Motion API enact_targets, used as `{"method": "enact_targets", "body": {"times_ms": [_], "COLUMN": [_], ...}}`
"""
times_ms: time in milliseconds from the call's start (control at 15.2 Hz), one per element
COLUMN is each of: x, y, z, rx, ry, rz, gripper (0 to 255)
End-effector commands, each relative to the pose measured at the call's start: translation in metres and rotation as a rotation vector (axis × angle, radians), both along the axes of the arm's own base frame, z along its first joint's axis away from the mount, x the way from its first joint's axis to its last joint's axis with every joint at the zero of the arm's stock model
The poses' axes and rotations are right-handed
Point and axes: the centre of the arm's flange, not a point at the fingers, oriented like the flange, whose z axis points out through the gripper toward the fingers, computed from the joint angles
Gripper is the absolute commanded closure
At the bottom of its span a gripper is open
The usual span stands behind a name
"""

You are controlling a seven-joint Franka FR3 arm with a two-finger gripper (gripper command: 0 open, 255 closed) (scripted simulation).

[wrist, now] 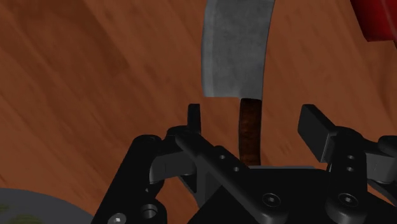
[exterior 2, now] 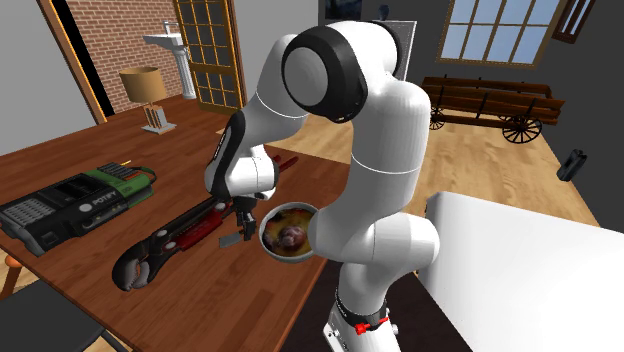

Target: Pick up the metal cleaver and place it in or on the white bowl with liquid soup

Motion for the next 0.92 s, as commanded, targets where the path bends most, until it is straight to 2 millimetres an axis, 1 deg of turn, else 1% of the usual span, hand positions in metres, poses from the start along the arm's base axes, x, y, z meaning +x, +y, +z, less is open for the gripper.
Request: {"method": "enact_targets", "body": {"times_ms": [0, 462, 858], "x": [0.000, -0.001, -0.001], "y": [0.000, 0.000, 0.000], "z": [-0.001, -0.001, 0.031], "rx": [0.000, 0.000, 0.000], "ry": [0.002, 0.001, 0.001], "rz": [0.000, 0.000, 0.000], "gripper": [255, 255, 255]}}
